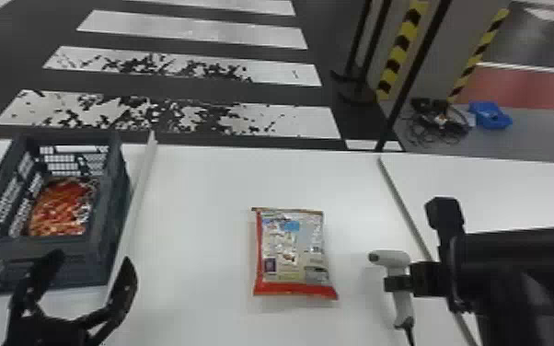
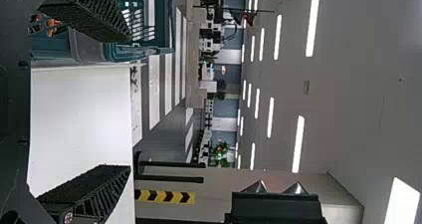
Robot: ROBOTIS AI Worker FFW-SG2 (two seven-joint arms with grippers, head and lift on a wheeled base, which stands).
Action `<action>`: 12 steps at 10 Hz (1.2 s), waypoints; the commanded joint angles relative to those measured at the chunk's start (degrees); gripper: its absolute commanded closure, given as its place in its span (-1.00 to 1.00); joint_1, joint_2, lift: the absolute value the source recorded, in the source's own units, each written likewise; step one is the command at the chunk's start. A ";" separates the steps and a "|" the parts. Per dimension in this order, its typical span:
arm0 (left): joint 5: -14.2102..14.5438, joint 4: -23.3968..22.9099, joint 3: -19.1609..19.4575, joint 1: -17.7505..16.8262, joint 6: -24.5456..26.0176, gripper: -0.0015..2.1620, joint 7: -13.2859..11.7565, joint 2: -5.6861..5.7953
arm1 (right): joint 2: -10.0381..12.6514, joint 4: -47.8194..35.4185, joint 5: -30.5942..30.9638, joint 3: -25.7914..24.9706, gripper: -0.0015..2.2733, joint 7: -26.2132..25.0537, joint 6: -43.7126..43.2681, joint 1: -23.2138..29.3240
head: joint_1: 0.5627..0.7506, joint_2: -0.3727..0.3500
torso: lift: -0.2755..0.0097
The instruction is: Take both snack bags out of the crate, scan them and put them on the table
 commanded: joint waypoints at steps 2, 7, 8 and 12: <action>0.00 0.01 0.03 0.03 0.00 -0.92 0.00 -0.02 | -0.40 3.40 -0.01 -0.37 0.97 -0.59 0.12 -1.97 | 0.41 -0.46 | 0.27; 0.00 0.10 0.20 -0.06 0.00 -0.92 0.00 0.06 | -0.40 6.74 -0.01 -0.37 0.97 -1.65 0.12 -3.64 | 0.41 -0.49 | 0.27; 0.00 0.10 0.29 -0.06 0.00 -0.92 0.00 0.06 | -0.40 6.92 -0.01 -0.37 0.97 -2.00 0.12 -3.82 | 0.41 -0.50 | 0.27; 0.18 0.10 0.38 -0.06 -0.18 -0.92 0.00 0.06 | -0.31 6.83 -1.68 -1.07 0.06 -3.93 0.12 -3.73 | 0.41 -0.50 | 0.27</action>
